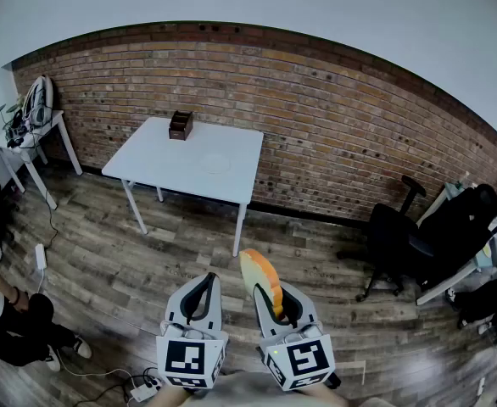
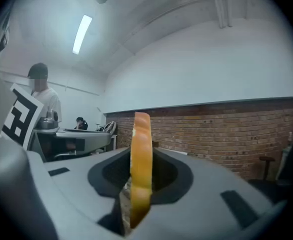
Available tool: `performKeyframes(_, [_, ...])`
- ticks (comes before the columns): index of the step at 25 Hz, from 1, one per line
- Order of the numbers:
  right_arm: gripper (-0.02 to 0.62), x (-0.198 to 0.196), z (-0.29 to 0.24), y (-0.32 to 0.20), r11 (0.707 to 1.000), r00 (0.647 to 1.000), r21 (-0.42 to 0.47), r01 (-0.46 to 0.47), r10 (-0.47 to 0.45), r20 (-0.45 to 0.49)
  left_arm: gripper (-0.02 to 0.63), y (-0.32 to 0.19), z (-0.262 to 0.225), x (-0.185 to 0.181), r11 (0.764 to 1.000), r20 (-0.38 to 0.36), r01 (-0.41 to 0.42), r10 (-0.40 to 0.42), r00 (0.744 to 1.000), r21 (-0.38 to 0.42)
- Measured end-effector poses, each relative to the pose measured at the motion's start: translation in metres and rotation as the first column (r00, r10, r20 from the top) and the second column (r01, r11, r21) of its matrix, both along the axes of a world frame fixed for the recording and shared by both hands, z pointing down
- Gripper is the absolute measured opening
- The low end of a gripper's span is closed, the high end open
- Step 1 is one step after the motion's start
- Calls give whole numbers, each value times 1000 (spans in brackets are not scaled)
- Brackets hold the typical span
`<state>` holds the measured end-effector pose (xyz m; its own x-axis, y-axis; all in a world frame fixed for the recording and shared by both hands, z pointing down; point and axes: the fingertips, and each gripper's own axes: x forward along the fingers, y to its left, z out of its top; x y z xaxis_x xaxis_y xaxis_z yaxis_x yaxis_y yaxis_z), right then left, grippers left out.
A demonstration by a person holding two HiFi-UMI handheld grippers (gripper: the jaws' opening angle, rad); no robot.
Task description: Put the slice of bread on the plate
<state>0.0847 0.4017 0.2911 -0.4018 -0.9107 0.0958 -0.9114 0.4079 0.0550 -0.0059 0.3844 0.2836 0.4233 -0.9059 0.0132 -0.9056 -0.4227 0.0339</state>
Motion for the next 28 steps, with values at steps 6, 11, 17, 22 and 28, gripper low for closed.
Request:
performKeyframes(6, [94, -4, 0, -15, 1000, 1000, 9, 5, -5, -6, 11, -18, 3, -6, 1000, 10, 2, -2, 1000, 0])
performKeyframes(11, [94, -5, 4, -19, 1000, 1000, -1, -5, 5, 6, 11, -22, 4, -5, 1000, 9, -12, 12, 1000, 6])
performKeyframes(17, [97, -12, 6, -31, 1000, 999, -16, -8, 8, 34, 11, -29, 4, -18, 1000, 13, -24, 24, 1000, 3])
performKeyframes(22, [97, -23, 8, -40, 999, 998, -17, -31, 32, 47, 11, -37, 8, -50, 1000, 8, 13, -13, 1000, -7])
performKeyframes(28, [97, -31, 19, -62, 999, 998, -31, -37, 38, 47, 11, -53, 22, -69, 999, -3, 31, -32, 999, -30])
